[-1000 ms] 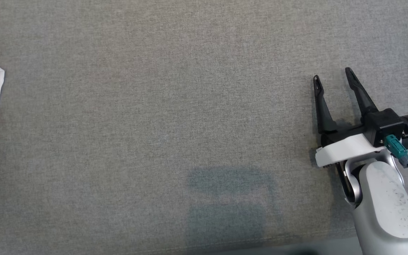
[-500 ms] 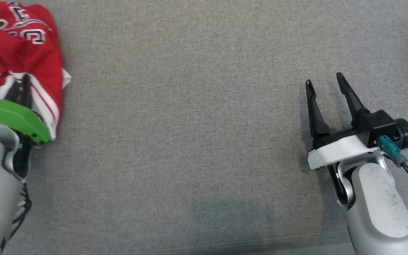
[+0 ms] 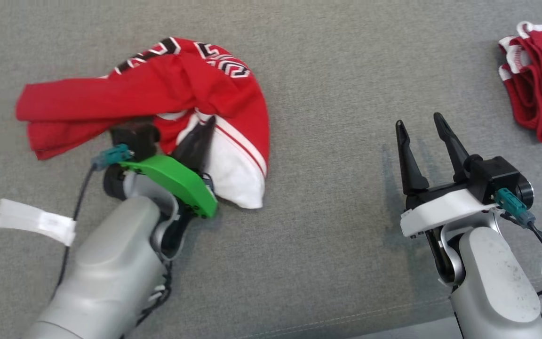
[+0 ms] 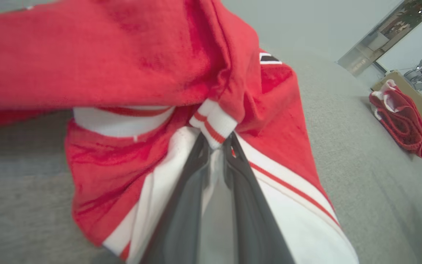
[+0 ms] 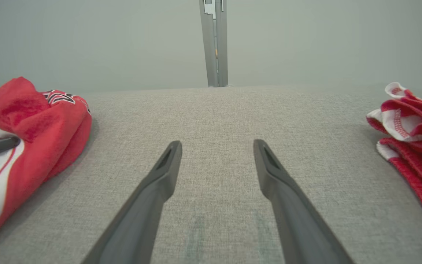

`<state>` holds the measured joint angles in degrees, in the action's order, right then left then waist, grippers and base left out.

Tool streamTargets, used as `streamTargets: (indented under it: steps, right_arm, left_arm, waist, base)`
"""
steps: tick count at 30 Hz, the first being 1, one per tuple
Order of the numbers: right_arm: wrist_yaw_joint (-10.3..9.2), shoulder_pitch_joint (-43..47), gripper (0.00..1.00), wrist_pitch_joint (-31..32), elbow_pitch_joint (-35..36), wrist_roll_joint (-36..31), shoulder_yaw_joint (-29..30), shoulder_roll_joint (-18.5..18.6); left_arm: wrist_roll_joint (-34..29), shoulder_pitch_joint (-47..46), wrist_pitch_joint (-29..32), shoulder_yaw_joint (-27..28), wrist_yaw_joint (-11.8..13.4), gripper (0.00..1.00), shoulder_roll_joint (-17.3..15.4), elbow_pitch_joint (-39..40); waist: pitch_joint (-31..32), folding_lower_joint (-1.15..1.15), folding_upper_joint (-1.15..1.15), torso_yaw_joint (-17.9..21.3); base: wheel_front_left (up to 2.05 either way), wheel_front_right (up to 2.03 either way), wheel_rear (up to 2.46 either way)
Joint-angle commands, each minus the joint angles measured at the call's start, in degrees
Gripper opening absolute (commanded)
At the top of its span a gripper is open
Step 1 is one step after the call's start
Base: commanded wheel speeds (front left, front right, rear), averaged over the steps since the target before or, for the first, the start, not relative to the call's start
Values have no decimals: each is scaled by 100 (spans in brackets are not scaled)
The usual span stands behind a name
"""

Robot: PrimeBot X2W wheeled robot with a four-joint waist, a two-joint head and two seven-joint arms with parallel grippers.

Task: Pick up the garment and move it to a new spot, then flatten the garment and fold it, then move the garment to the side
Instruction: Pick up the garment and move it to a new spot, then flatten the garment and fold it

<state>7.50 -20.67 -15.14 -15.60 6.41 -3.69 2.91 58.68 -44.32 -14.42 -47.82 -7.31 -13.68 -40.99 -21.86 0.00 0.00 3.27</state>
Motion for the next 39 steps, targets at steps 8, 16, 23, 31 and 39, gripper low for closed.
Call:
streamTargets:
  steps: [8, 16, 23, 31, 39]
  right_arm:
    - [-3, 264, 100, 1, -89, 167, -76, 4]
    - [-3, 292, 100, 1, -134, 234, -120, 5]
    - [-3, 432, 100, 1, -272, 224, -150, 6]
    - [-3, 672, 100, 1, -794, 314, -748, 12]
    - [-3, 826, 100, 0, -1114, 171, -1561, 17]
  left_arm:
    - [109, 7, -87, -520, -25, 0, 797, -90]
    - [-199, 290, -76, -177, -24, 100, 912, -180]
    - [-820, 961, -76, 520, -20, 100, 749, -93]
    - [-1416, 1923, -70, 1602, -20, 100, 782, 46]
    - [-1739, 2552, -71, 2222, -20, 100, 873, 153]
  waist:
    - [495, 0, 0, 817]
    - [680, 0, 0, 848]
    - [1028, 0, 0, 230]
    - [1345, 0, 0, -604]
    - [1479, 0, 0, -942]
  base:
    - [0, 0, 0]
    - [0, 0, 0]
    - [0, 0, 0]
    - [0, 0, 0]
    - [0, 0, 0]
